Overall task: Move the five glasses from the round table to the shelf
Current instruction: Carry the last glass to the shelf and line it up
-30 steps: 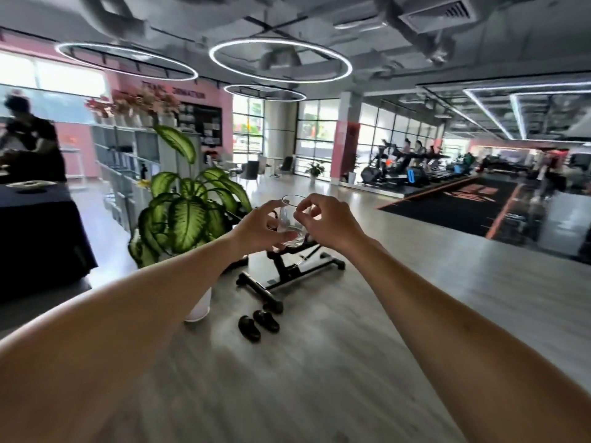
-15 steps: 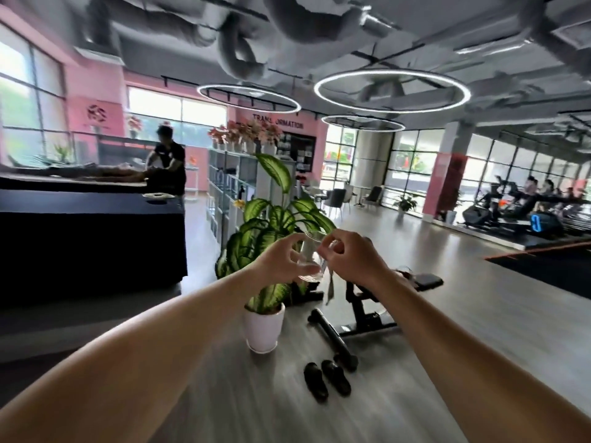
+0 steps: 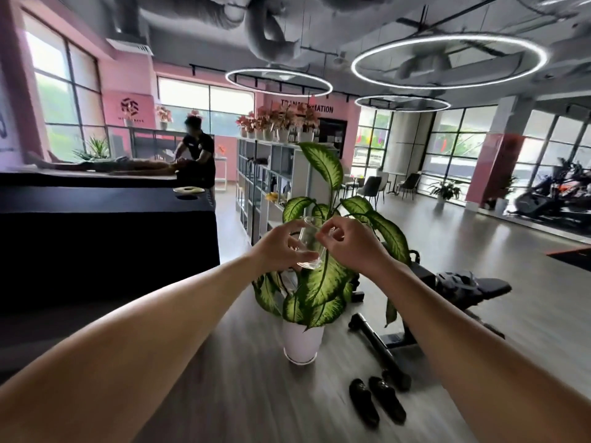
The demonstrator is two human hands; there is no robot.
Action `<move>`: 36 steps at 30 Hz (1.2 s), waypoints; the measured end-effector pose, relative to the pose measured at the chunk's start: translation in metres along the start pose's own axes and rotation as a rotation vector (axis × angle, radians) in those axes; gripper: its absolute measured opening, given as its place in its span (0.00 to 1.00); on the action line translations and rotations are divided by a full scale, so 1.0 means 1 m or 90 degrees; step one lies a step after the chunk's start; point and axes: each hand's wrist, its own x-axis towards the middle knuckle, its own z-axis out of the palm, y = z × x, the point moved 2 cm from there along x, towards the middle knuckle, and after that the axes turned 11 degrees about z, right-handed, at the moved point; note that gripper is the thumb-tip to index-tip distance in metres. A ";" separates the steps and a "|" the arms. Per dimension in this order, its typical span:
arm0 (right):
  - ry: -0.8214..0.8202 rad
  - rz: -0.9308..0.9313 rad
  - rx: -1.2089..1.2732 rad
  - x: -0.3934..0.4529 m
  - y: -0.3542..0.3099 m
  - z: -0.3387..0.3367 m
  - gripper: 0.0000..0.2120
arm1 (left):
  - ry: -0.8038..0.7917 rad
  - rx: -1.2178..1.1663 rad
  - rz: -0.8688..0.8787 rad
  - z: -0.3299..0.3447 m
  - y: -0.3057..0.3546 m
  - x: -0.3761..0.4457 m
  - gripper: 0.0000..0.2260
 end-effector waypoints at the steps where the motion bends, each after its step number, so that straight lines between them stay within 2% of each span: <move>1: -0.009 -0.003 0.002 0.016 0.002 0.010 0.03 | 0.000 0.001 -0.005 -0.005 -0.016 0.010 0.31; 8: -0.041 -0.021 0.022 0.143 0.022 0.074 0.05 | 0.028 -0.008 -0.045 -0.041 -0.113 0.093 0.34; 12: -0.058 -0.050 0.013 0.236 0.028 0.102 0.10 | 0.043 -0.007 -0.066 -0.072 -0.160 0.159 0.35; 18: -0.074 -0.103 0.022 0.358 0.017 0.156 0.07 | 0.107 0.023 -0.091 -0.124 -0.229 0.226 0.34; 23: -0.093 -0.125 0.021 0.445 0.005 0.229 0.04 | 0.149 -0.010 -0.137 -0.173 -0.308 0.265 0.33; 32: -0.107 -0.126 0.009 0.605 -0.046 0.356 0.07 | 0.164 0.034 -0.163 -0.296 -0.464 0.347 0.35; 36: -0.097 -0.136 0.006 0.664 -0.074 0.397 0.09 | 0.160 0.047 -0.146 -0.352 -0.510 0.382 0.33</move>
